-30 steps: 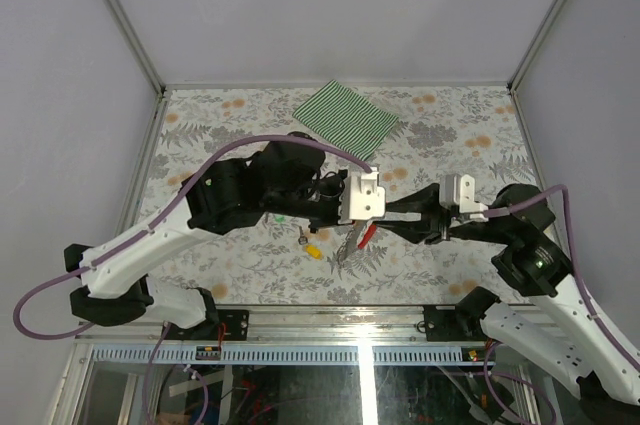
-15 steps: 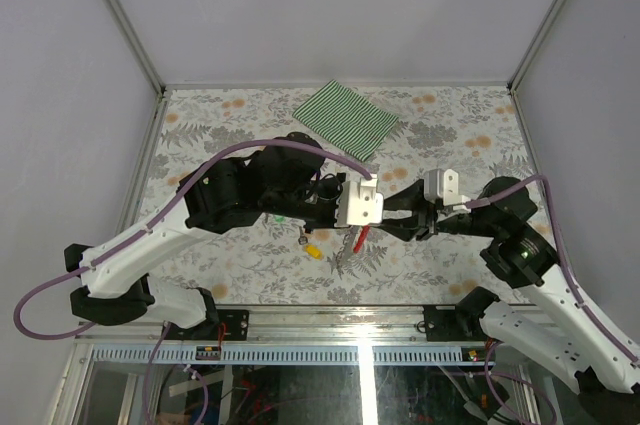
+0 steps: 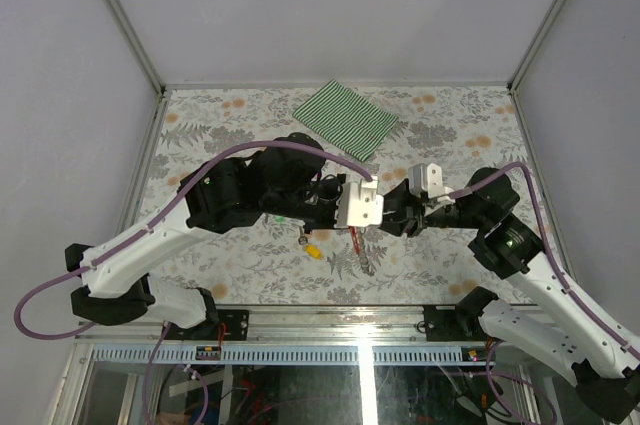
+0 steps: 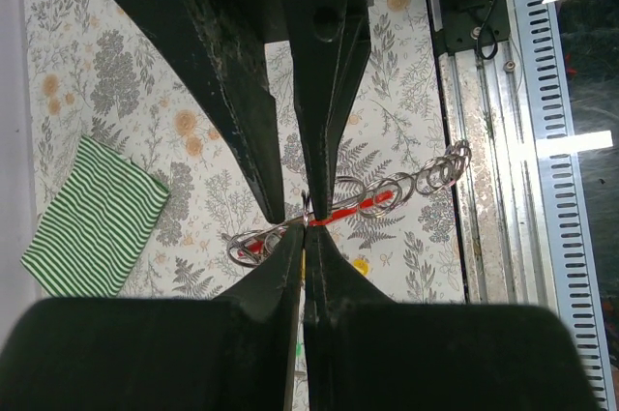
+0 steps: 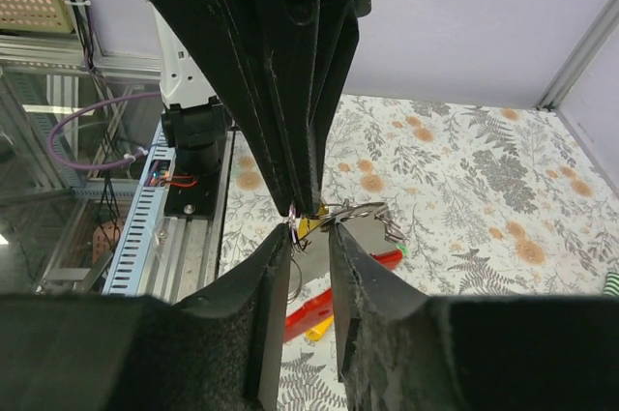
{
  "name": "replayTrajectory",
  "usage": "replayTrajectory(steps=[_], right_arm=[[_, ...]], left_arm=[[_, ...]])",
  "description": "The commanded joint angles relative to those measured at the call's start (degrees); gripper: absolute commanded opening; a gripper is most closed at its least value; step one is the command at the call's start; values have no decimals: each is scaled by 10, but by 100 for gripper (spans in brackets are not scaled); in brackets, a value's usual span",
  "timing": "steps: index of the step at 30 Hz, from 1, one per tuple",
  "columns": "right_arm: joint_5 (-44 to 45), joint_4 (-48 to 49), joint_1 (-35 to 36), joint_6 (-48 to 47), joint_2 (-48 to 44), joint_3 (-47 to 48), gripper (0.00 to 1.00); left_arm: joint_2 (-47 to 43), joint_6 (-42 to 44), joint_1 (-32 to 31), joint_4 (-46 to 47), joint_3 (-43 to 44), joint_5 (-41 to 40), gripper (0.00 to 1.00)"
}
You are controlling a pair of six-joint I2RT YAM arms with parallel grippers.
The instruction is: Put the keys on the keyring
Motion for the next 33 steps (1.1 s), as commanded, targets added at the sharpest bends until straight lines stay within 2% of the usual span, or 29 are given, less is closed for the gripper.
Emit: replayTrajectory(steps=[1,3,5,9,13,14,17,20,27,33], right_arm=[[-16,37,2,4,4,3,22],[-17,37,2,4,5,3,8],[-19,37,2,5,5,3,0],[-24,41,2,12,0,6,0],[-22,85,2,46,-11,-2,0],[-23,95,2,54,-13,-5,0],[-28,132,2,76,-20,-15,0],[-36,170,2,92,-28,-27,0],[-41,219,2,112,-38,-38,0],[-40,246,2,132,-42,-39,0]], left_arm=[[4,8,-3,15,19,-1,0],[4,7,-3,15,19,-2,0],[2,5,-3,19,18,-5,0],[-14,-6,-3,42,2,-11,2],[-45,-21,-3,90,-39,-13,17],[-56,-22,-2,106,-51,-13,18],[-94,-57,-3,167,-103,-6,21],[-140,-85,-2,262,-164,-4,28],[-233,-156,-2,444,-285,17,32],[-237,-176,-2,467,-302,32,32]])
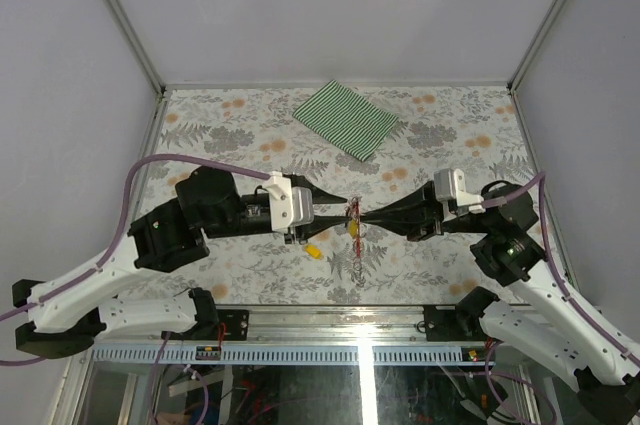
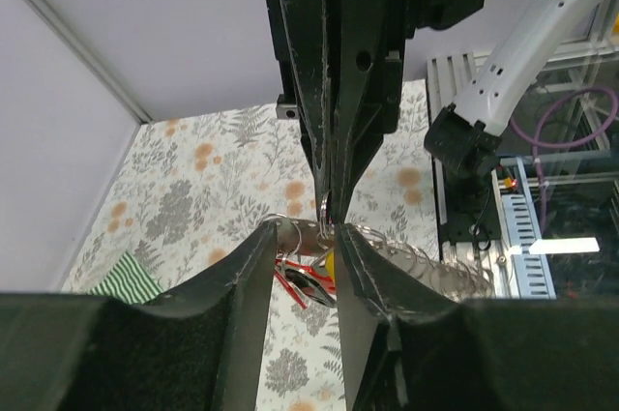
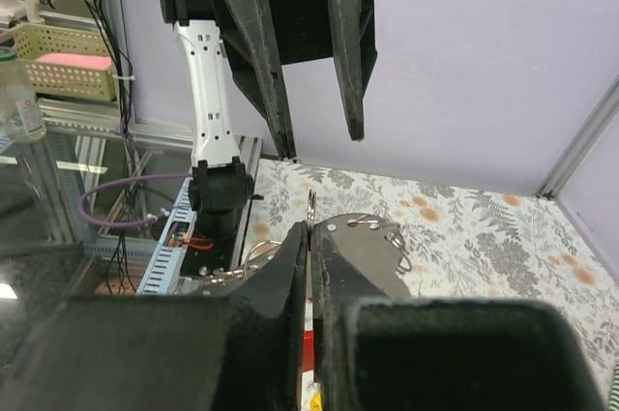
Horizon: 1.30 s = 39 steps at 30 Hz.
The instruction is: Put the keys on the keyring
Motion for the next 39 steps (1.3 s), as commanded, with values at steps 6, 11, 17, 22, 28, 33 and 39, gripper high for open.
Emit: replayTrajectory(steps=[6,11,17,22,28,33,39], right_arm=[[43,53,2,28,-18,0,0],[108,-14,2,6,-33,2,0],[164,-73,2,-11,-53,-7,0],[241,-215,2,-37,-61,7,0],[379,-329,2,33,-61,-2,0],[408,-396,2,70,-31,-1,0],[403,-458,2,87,20,5,0]], left_arm=[[10,-42,-2,87,-13,4,29],[1,-92,-2,133,-54,-65,34],[-18,-135,-2,166,-102,-119,37],[-17,-187,6,150,-128,-229,41],[4,-297,127,150,-187,-202,46],[22,-356,201,158,-235,-198,50],[43,-391,249,165,-285,-205,53]])
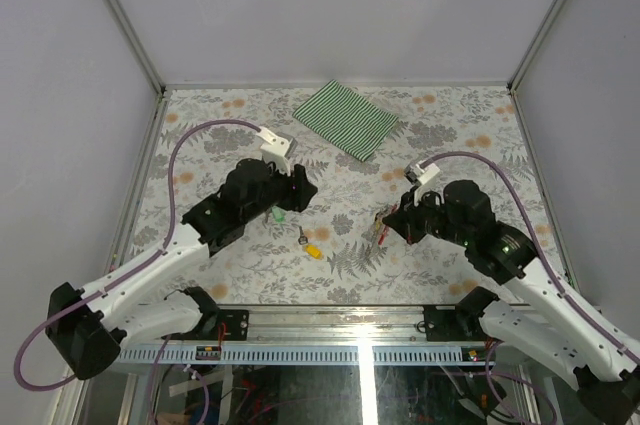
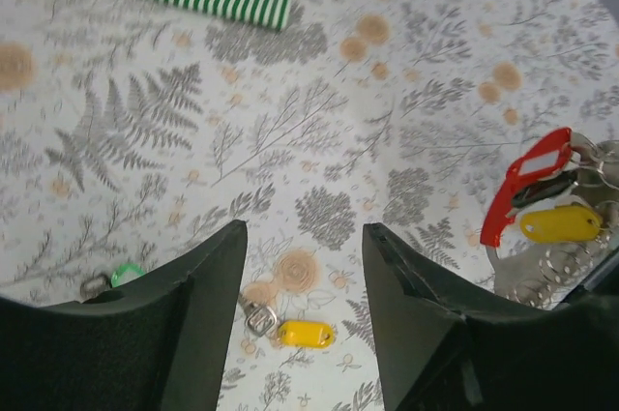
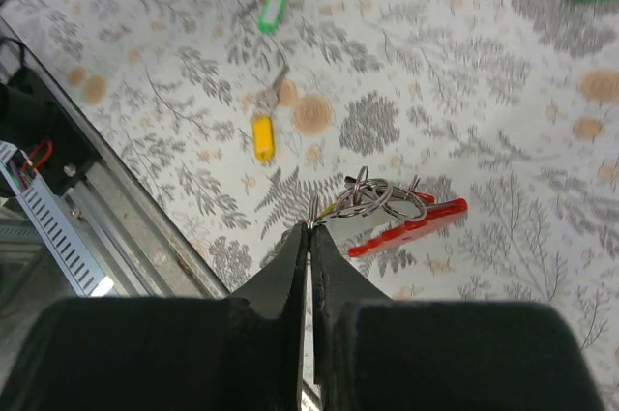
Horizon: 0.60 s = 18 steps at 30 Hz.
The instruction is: Put the keys on the keyring
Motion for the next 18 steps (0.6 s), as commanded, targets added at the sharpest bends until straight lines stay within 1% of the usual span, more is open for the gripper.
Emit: replayTrajectory(steps=[1,7,10,14,18], right_arm=[[18,-44,2,26,31,18,0],[18,-101,2,28,85,35,0],[21,-108,2,25,115,37,0],[27,-79,2,18,165,41,0],[28,-33,2,0,245,52,0]], left_arm=[[9,-48,24,41,-29,-15,54],[14,-82,45,37,-68,-36,57],[10,-91,50,44,-86,-34,57],[7,-92,53,52,-98,-33,58],[4,-93,56,52,-107,-32,58]])
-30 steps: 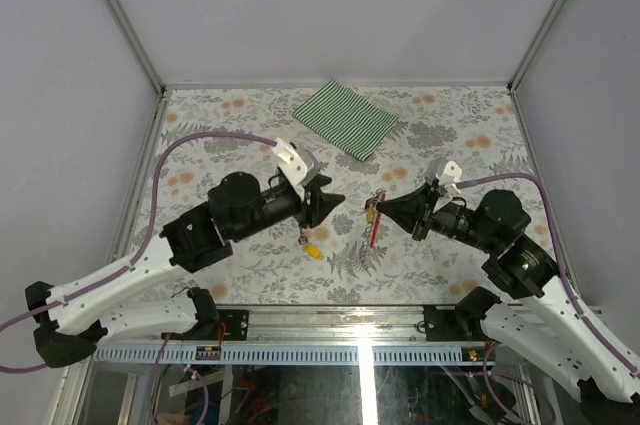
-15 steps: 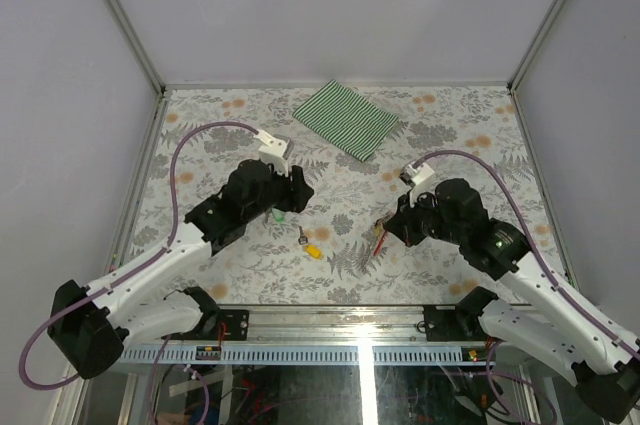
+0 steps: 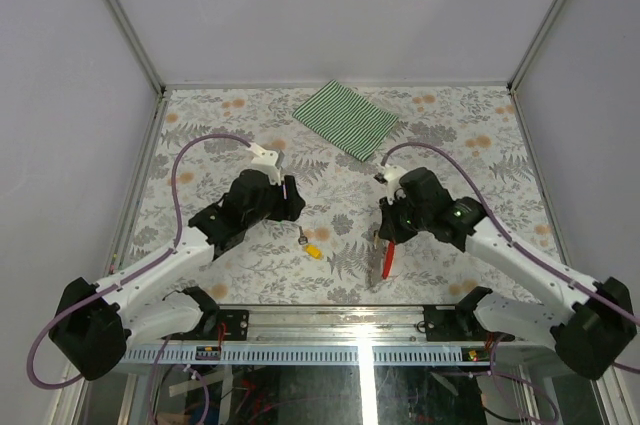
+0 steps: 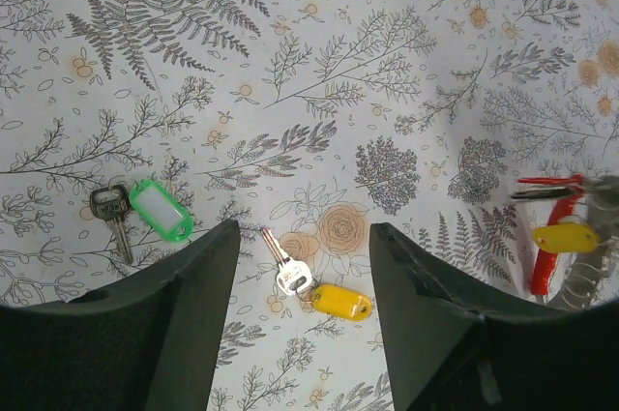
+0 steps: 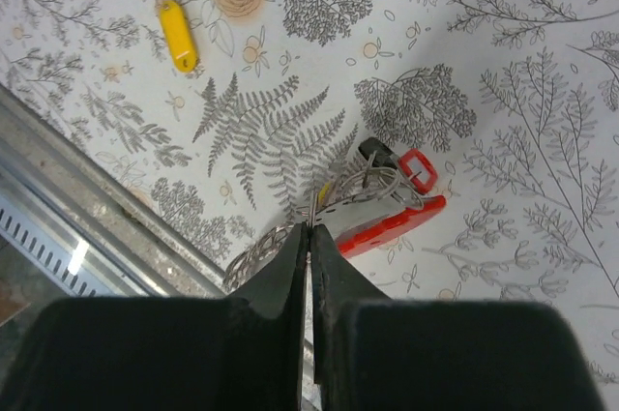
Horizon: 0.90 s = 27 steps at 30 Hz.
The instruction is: Put the keys on the keyring
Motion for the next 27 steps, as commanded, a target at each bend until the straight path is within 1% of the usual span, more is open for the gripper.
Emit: replayTrajectory(steps=[1,6,10,12,14,18,21,23,25,27], right_arm=[[8,73,2,-17,77,34,0],[-9,146,6,-16,184,42,0],[-27,189,21,-6,230,43,0],[-35,201,26,0,246,38,1],[-22,201,26,9,247,28,9],[37,210,26,41,195,-14,35],[56,204,26,64,150,-33,41],[57,202,26,97,125,-44,47],[35,201,26,131,107,-51,53],[-7,213,27,157,89,-62,54]], left_arm=[[-15,-11,7,47,-12,-12,58],[-29,-18,14,44,-29,-16,58],[-36,-34,18,37,-42,-22,59],[-38,-47,22,32,-49,-33,61],[-36,-57,26,27,-51,-34,63],[-25,-67,31,15,-49,-38,69],[-22,-74,33,14,-48,-41,72],[-19,-77,33,10,-45,-50,76],[-17,-78,35,1,-40,-59,78],[-14,-80,36,-8,-35,-65,79]])
